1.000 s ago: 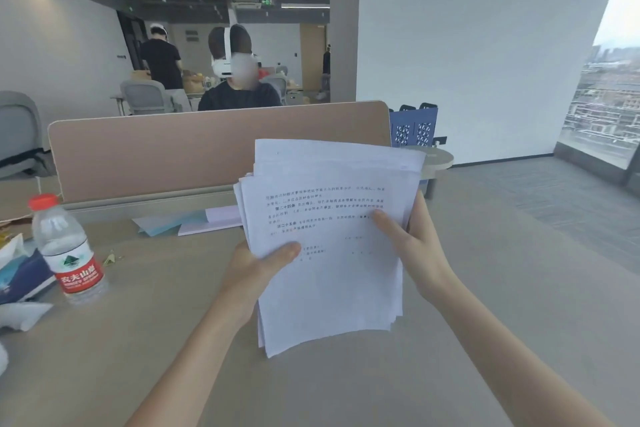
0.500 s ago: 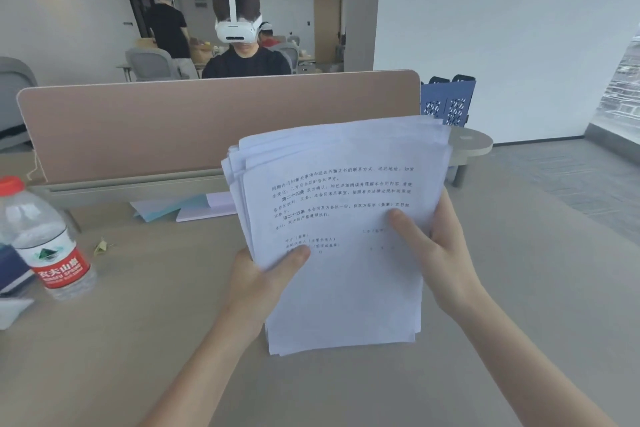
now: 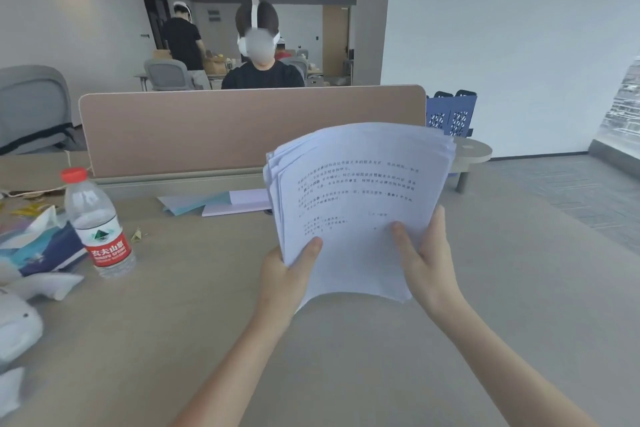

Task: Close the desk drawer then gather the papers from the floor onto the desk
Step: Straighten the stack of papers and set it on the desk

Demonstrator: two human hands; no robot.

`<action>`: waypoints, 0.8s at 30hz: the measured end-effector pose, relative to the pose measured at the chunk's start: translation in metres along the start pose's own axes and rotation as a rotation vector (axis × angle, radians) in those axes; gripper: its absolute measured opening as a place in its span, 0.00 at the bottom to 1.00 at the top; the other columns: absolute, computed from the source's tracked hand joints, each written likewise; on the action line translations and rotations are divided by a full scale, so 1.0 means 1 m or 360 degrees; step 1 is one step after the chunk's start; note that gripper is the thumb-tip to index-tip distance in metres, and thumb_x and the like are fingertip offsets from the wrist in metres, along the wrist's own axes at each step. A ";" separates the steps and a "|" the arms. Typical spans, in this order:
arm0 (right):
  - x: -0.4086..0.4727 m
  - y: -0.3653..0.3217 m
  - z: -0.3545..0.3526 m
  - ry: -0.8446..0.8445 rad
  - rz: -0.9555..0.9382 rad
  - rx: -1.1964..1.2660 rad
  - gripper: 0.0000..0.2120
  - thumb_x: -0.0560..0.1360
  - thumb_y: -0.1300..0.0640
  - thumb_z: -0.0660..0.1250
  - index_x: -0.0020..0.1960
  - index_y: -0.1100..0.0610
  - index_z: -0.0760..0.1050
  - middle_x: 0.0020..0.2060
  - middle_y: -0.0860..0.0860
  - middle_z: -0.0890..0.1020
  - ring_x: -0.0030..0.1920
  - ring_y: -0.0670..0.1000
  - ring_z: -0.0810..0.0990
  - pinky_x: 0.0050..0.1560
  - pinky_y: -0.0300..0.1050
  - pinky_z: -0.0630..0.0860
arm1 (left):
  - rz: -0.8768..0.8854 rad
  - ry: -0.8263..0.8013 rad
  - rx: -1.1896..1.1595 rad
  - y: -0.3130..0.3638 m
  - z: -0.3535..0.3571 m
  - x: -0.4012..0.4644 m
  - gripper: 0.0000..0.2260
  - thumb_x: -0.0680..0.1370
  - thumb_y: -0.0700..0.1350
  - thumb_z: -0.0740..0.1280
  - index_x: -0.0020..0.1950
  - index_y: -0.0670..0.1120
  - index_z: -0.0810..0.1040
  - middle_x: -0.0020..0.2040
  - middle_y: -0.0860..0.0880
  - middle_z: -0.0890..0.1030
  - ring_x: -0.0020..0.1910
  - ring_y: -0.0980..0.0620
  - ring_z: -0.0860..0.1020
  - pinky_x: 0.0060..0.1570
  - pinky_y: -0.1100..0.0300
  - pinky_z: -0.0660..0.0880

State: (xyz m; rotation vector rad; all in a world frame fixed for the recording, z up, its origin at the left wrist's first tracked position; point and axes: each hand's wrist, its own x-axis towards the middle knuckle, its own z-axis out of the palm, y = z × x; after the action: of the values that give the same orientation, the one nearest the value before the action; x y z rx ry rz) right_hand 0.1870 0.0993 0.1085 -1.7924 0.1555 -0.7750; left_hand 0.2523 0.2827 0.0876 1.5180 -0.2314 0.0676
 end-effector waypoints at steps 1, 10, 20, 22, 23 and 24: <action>-0.004 0.001 0.002 0.0011 -0.0011 -0.0041 0.07 0.82 0.59 0.62 0.57 0.56 0.64 0.45 0.34 0.77 0.44 0.30 0.77 0.42 0.34 0.74 | 0.0006 0.0016 -0.0012 -0.001 0.000 -0.003 0.03 0.76 0.46 0.71 0.43 0.54 0.83 0.39 0.64 0.86 0.40 0.66 0.83 0.37 0.72 0.78; -0.009 0.034 0.015 -0.0061 0.0200 -0.0046 0.04 0.83 0.58 0.59 0.53 0.58 0.65 0.42 0.34 0.78 0.41 0.37 0.77 0.40 0.40 0.73 | -0.0213 0.0030 0.0058 -0.021 -0.003 -0.001 0.02 0.75 0.48 0.71 0.42 0.54 0.84 0.39 0.63 0.86 0.38 0.64 0.83 0.39 0.64 0.77; -0.003 0.042 0.010 -0.0121 0.0312 -0.0201 0.09 0.83 0.52 0.58 0.49 0.56 0.62 0.40 0.51 0.78 0.38 0.54 0.76 0.36 0.49 0.67 | -0.0415 -0.0182 0.0189 -0.033 -0.014 0.002 0.02 0.75 0.48 0.72 0.44 0.55 0.82 0.43 0.59 0.86 0.42 0.63 0.84 0.43 0.65 0.79; 0.001 0.039 0.003 -0.0175 0.0347 -0.0193 0.11 0.82 0.52 0.60 0.49 0.58 0.63 0.40 0.53 0.79 0.37 0.55 0.76 0.36 0.48 0.67 | -0.0464 -0.0295 0.0184 -0.024 -0.019 -0.002 0.02 0.75 0.47 0.72 0.47 0.54 0.83 0.47 0.57 0.86 0.46 0.60 0.84 0.45 0.63 0.79; 0.002 0.038 -0.001 -0.0209 0.0379 -0.0160 0.12 0.82 0.52 0.61 0.49 0.60 0.62 0.40 0.55 0.78 0.37 0.54 0.74 0.36 0.48 0.67 | -0.0487 -0.0348 0.0162 -0.019 -0.022 -0.004 0.04 0.74 0.47 0.73 0.49 0.53 0.83 0.49 0.55 0.87 0.49 0.56 0.84 0.50 0.59 0.79; 0.002 0.036 -0.005 -0.0242 0.0413 -0.0125 0.14 0.81 0.51 0.62 0.50 0.61 0.62 0.40 0.55 0.77 0.37 0.54 0.73 0.37 0.48 0.67 | -0.0500 -0.0399 0.0133 -0.014 -0.024 -0.006 0.08 0.73 0.48 0.74 0.52 0.52 0.83 0.51 0.53 0.87 0.52 0.53 0.84 0.54 0.54 0.79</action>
State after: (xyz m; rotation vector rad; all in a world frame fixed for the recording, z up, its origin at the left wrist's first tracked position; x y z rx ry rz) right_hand 0.1952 0.0810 0.0780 -1.8524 0.3147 -0.4521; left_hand 0.2512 0.3069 0.0722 1.6292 -0.1882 -0.3685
